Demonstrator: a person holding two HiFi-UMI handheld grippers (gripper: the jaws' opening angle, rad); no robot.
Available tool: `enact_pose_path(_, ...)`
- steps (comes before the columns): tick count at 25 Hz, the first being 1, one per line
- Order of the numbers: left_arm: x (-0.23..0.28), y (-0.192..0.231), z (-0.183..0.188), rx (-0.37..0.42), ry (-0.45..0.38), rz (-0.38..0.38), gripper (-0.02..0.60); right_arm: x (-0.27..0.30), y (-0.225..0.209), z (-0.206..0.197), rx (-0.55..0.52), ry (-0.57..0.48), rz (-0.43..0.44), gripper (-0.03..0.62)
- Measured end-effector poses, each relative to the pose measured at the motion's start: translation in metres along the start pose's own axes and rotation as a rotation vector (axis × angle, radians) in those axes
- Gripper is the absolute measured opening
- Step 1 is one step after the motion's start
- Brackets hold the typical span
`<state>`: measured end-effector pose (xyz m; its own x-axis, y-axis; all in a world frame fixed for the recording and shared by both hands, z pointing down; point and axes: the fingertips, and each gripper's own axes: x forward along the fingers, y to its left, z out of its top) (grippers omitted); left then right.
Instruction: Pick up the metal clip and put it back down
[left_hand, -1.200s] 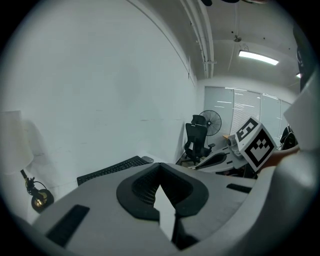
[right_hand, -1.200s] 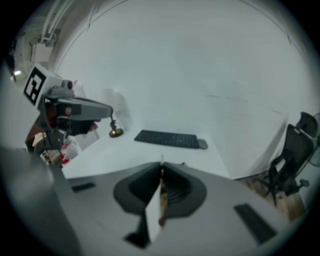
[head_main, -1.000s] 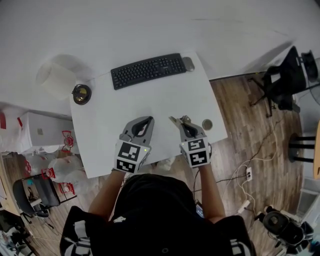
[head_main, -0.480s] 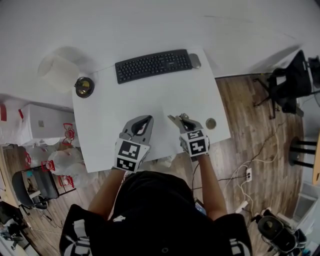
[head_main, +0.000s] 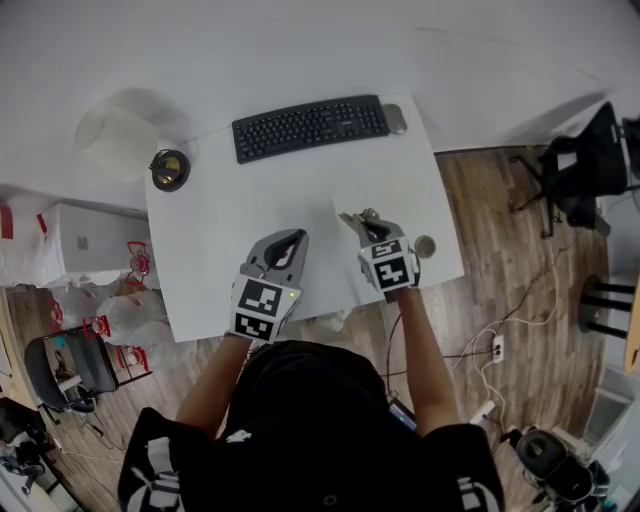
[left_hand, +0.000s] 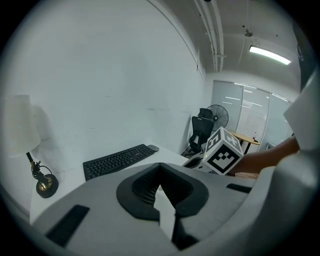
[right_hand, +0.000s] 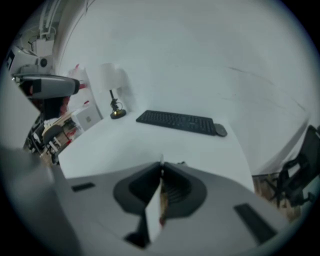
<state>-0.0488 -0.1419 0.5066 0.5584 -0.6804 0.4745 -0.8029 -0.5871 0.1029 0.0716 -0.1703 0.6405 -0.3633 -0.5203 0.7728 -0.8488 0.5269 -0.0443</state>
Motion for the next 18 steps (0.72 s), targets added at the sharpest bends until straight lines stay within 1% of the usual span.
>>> enact_pose_path(4, 0.002, 0.002, -0.001, 0.000, 0.002, 0.000, 0.021, 0.010, -0.003, -0.001, -0.007, 0.011, -0.005, 0.044)
enact_pose_path(18, 0.005, -0.003, -0.006, 0.000, 0.014, -0.008, 0.021, 0.022, -0.007, -0.030, 0.018, 0.062, -0.005, 0.044)
